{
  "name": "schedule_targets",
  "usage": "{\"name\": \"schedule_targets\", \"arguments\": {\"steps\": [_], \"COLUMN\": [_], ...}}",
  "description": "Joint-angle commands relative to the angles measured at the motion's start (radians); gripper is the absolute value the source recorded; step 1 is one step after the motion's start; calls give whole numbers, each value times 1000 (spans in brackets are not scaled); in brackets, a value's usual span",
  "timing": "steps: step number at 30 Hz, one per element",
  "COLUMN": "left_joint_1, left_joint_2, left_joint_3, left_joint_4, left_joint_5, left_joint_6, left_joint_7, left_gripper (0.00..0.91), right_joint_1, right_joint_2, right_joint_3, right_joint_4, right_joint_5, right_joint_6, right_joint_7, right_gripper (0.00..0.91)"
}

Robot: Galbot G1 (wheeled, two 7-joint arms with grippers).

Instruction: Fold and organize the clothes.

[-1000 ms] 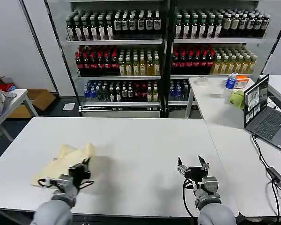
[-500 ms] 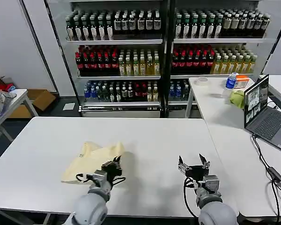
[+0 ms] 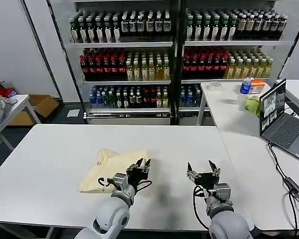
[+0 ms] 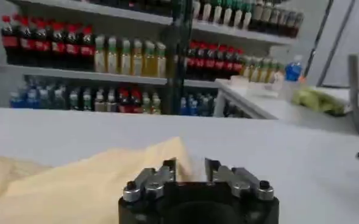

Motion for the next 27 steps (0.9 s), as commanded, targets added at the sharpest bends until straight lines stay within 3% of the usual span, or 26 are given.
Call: {"name": "schedule_targets", "arguments": {"steps": [1, 12, 17, 27], "left_joint_1": [140, 335, 420, 441], "left_joint_2": [68, 124, 121, 105], "left_joint_3": [-145, -535, -601, -636], "left_joint_4": [-237, -314, -326, -363], "left_joint_5": [-255, -174, -115, -91], "left_joint_6": [-34, -40, -60, -63], "left_joint_7": [83, 78, 102, 103], "left_gripper": [907, 907, 907, 907], "right_joint_1": [14, 54, 34, 32], "right_joint_2": [4, 32, 35, 70], "right_joint_3": [-8, -35, -36, -83], "right_joint_4": [-6, -27, -28, -18], "right_joint_5": [0, 0, -2, -33], "right_joint_6": [53, 53, 134, 107], "right_joint_7": [-43, -27, -24, -30], "right_gripper": [907, 907, 907, 907]}}
